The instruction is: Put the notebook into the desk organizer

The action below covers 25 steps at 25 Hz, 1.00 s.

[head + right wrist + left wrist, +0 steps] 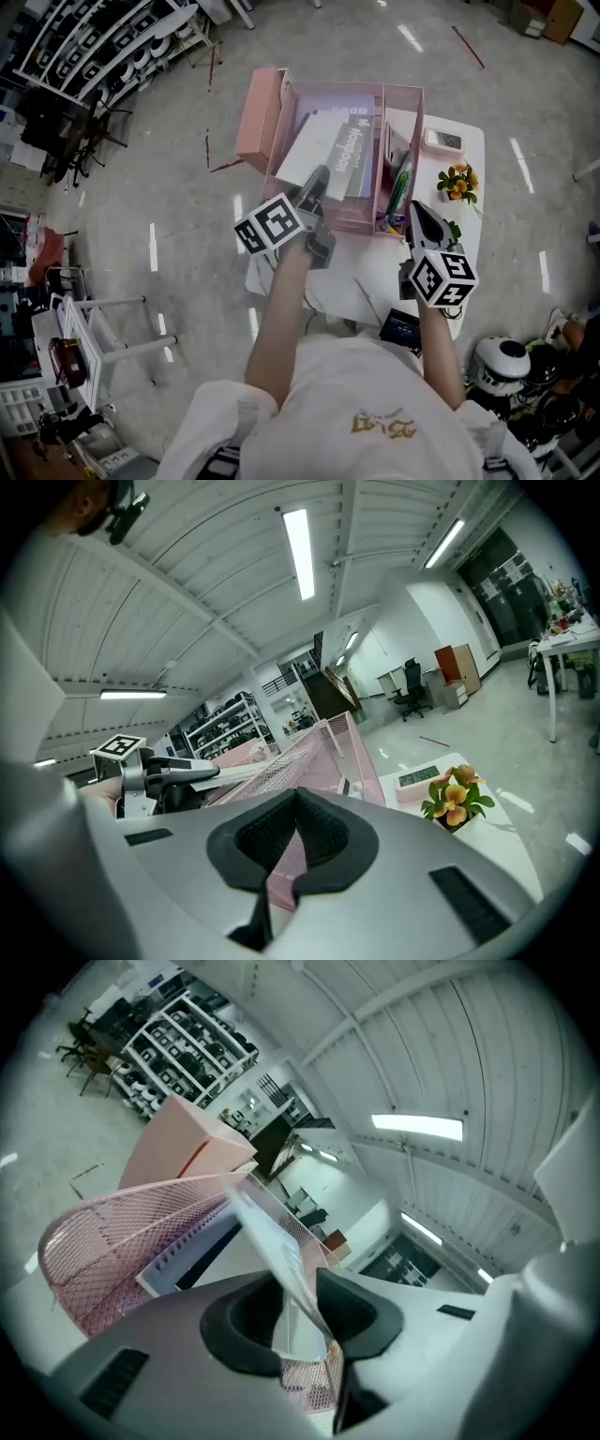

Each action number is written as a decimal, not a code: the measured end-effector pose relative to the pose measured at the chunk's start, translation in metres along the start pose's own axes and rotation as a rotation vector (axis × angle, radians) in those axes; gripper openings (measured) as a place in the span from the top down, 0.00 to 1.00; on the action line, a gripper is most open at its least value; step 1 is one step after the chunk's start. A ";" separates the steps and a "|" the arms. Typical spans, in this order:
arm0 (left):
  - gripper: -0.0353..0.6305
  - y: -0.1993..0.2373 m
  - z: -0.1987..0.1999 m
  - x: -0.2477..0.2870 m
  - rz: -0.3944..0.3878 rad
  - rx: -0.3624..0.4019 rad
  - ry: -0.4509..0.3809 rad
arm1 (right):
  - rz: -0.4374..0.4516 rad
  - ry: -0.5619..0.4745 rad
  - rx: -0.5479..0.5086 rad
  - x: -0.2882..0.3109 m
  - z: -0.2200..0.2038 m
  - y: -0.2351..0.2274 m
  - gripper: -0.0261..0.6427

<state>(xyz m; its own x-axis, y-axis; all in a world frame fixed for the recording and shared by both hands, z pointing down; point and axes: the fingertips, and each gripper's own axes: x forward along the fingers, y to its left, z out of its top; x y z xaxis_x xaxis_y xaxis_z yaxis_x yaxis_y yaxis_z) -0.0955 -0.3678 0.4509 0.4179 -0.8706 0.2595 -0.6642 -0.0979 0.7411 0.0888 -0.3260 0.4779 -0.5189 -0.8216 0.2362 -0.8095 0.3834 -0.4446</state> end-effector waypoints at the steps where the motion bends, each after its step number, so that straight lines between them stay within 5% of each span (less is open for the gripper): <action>1: 0.72 -0.003 -0.004 0.002 0.001 0.044 0.039 | -0.001 -0.002 0.000 -0.001 0.000 0.001 0.94; 3: 0.54 -0.004 -0.013 0.005 0.021 0.142 0.116 | -0.002 -0.007 -0.001 -0.002 0.001 0.004 0.94; 7: 0.46 0.001 -0.034 0.005 0.068 0.306 0.246 | 0.001 -0.010 0.000 -0.005 0.000 0.011 0.94; 14: 0.31 -0.011 -0.056 -0.003 0.011 0.471 0.421 | 0.006 -0.024 0.007 -0.012 0.001 0.025 0.94; 20: 0.33 -0.015 -0.070 -0.018 -0.051 0.595 0.554 | 0.028 -0.017 0.005 -0.017 -0.004 0.043 0.94; 25: 0.37 -0.019 -0.073 -0.027 -0.121 0.597 0.576 | 0.044 -0.020 0.004 -0.018 -0.007 0.051 0.94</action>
<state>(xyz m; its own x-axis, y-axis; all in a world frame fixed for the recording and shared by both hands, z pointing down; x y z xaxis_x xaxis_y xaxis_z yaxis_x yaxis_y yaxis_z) -0.0484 -0.3073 0.4749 0.6513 -0.4713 0.5947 -0.7431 -0.5547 0.3742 0.0550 -0.2882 0.4571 -0.5485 -0.8120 0.1993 -0.7849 0.4178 -0.4576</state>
